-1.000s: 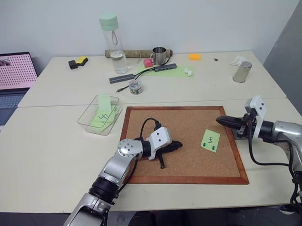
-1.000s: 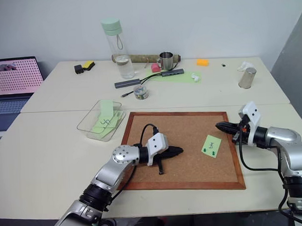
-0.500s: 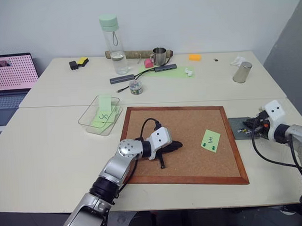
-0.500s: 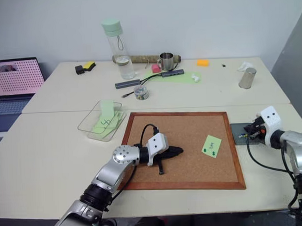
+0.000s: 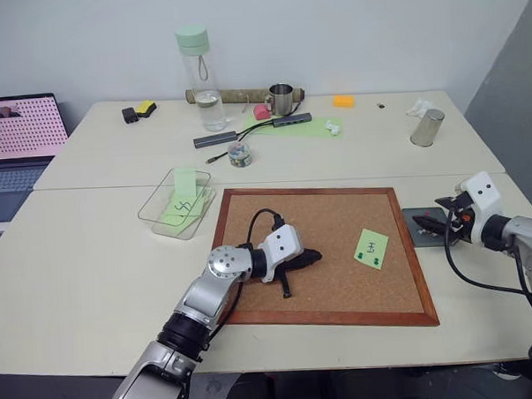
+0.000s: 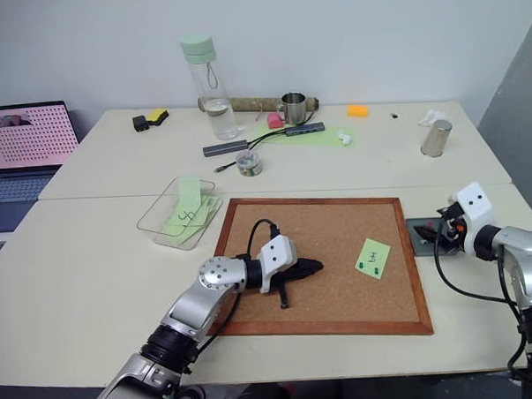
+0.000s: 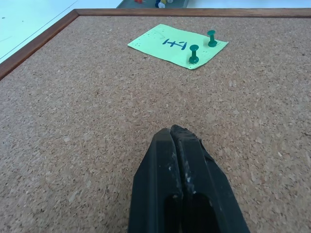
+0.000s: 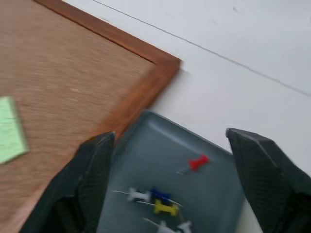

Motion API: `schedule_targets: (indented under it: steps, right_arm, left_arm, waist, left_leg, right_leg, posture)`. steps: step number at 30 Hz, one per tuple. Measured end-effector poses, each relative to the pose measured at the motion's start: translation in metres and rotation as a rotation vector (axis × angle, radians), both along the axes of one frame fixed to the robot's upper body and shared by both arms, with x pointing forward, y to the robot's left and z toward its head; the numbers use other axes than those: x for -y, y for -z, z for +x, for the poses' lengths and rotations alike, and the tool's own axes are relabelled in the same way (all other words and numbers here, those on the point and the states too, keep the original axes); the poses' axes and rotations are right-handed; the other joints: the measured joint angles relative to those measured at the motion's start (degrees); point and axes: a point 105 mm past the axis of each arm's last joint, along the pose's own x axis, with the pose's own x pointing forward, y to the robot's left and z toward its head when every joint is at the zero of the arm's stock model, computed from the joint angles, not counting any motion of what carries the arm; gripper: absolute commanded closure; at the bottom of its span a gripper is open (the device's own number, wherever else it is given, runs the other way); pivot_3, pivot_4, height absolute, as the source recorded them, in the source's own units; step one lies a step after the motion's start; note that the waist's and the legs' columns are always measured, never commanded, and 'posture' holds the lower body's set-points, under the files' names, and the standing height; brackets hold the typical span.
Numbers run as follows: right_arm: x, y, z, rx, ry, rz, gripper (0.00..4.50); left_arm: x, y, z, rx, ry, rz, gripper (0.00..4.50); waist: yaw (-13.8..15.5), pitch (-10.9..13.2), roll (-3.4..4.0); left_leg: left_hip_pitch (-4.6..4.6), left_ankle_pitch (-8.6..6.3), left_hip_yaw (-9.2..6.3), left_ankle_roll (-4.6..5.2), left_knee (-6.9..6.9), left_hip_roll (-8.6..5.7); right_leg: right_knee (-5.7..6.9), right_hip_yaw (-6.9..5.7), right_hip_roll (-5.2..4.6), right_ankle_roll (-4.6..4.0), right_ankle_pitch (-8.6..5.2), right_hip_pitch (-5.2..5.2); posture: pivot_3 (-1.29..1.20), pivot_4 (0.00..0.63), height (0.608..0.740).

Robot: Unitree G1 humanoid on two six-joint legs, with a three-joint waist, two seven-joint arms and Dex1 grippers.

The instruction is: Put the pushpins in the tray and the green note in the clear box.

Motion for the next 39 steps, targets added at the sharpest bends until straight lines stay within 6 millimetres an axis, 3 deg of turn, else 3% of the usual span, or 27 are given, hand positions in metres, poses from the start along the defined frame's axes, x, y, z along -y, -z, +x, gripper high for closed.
schedule_targets:
  steps: [4,6,13,20,32,39]
  right_arm:
    - [-0.040,0.008,-0.039,-0.065,-0.270,-0.037,0.57]
    - [-0.057,0.014,-0.048,-0.088,-0.353,-0.039,0.57]
    - [-0.082,0.023,-0.050,-0.099,-0.426,-0.003,0.57]
    - [-0.078,0.036,-0.045,-0.135,-0.397,0.027,1.90]
    - [-0.083,0.040,-0.046,-0.150,-0.423,0.048,4.38]
    - [-0.084,0.039,-0.048,-0.176,-0.418,0.089,4.47]
  left_arm:
    - [-0.001,0.001,0.000,0.001,0.001,0.002,4.50]
    - [-0.001,0.001,0.000,0.004,0.000,0.005,4.50]
    - [-0.001,0.000,0.000,0.006,0.003,0.005,4.50]
    - [-0.001,0.000,0.000,0.008,0.003,0.007,4.50]
    - [-0.001,0.000,-0.001,0.009,0.001,0.007,4.50]
    - [-0.001,0.001,-0.001,0.011,0.001,0.010,4.50]
  waist:
    - [-0.1,0.0,-0.02]
    - [-0.1,0.0,-0.02]
    - [0.0,0.0,-0.06]
    - [0.0,0.0,-0.05]
    - [-0.1,0.0,-0.05]
    - [-0.1,0.0,-0.05]
  left_leg:
    - [0.03,0.00,-0.06,0.00,0.00,0.01]
    - [0.05,0.00,-0.04,0.00,0.04,0.01]
    - [0.04,0.00,-0.09,0.00,0.06,0.00]
    - [0.04,0.00,-0.09,0.00,0.06,0.00]
    - [0.04,0.00,-0.09,0.00,0.06,0.01]
    - [0.03,0.00,-0.10,0.00,0.05,0.01]
  right_leg:
    - [-0.01,-0.03,0.02,0.02,-0.01,0.06]
    - [0.02,-0.01,0.02,0.04,-0.01,0.06]
    - [-0.02,-0.05,0.02,0.04,0.00,0.07]
    - [-0.02,-0.04,0.01,0.04,0.00,0.07]
    - [-0.02,-0.05,0.02,0.04,0.00,0.07]
    - [-0.02,-0.05,0.01,0.03,0.00,0.06]
  posture:
    - [0.00,0.150,0.740]
    - [0.00,0.150,0.740]
    - [0.00,0.150,0.740]
    - [0.00,0.150,0.740]
    - [0.00,0.150,0.740]
    - [0.00,0.150,0.740]
